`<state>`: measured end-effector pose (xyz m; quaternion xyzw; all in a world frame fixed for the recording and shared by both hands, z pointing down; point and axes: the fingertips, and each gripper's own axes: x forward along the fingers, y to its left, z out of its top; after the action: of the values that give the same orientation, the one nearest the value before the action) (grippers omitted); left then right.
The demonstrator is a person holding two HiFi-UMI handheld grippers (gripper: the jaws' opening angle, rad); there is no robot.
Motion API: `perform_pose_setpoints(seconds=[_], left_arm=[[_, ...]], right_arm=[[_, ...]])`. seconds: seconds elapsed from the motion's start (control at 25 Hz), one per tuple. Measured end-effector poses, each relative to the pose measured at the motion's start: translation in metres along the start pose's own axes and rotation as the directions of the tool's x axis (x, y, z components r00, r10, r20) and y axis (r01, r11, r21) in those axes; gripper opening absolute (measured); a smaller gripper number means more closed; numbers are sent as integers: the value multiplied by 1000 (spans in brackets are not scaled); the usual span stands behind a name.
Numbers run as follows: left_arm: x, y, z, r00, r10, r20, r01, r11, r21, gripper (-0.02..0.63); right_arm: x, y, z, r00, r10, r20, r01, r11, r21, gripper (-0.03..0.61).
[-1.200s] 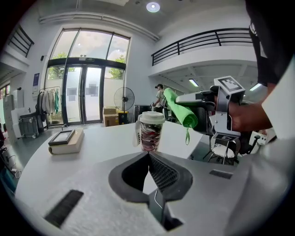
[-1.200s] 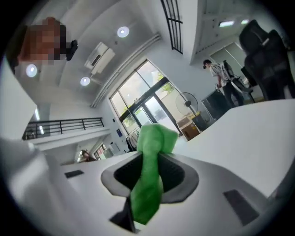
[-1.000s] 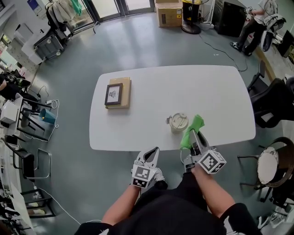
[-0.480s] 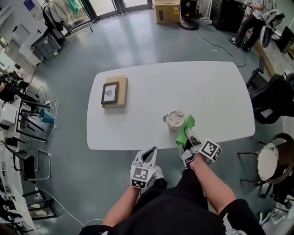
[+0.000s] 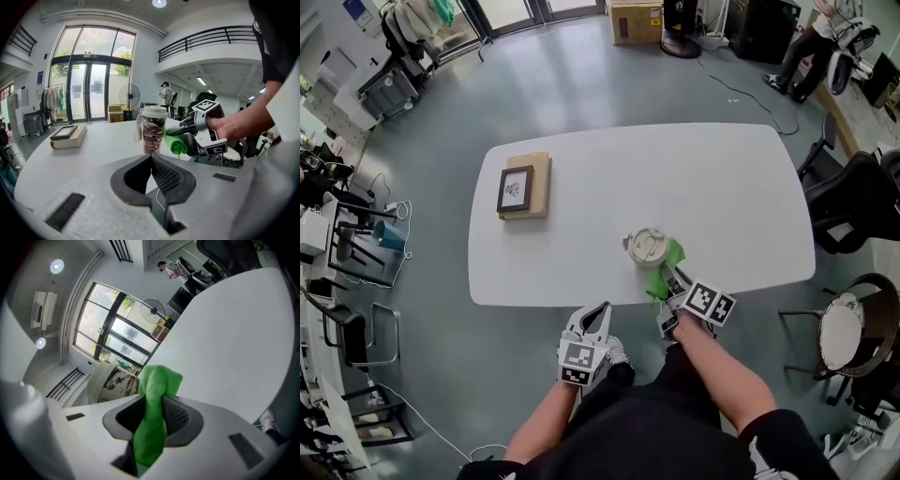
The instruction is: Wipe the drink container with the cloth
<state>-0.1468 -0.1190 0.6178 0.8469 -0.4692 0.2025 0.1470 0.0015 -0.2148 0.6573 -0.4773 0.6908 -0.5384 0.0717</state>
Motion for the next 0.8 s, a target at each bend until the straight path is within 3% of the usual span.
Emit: perform_pose_setpoints(seconds=[0.16,0.36,0.56,0.68,0.8], left_arm=[[4,-2,-2,1000,4,-14,-4,1000,15,14],[9,-7,2,1000,21,-19,-22,999,-34,14],[13,-9,11,999,47,-16,-48,997,-52,14],[15,-6,21,998,66,-10,-67,994,-82,14],[17,-2,39,996,89,21,-85,986,-143,14]], right_arm=[[11,-16,-9,997,-51,-61,50,999,-15,107],[19,-42,-19,977,-136,-165,134,991,-22,112],[22,-42,-20,962,-157,-221,148,987,-57,112],[17,-37,-12,955,-162,-248,127,980,-151,112],[7,-24,10,961,-149,-233,73,949,-306,112]])
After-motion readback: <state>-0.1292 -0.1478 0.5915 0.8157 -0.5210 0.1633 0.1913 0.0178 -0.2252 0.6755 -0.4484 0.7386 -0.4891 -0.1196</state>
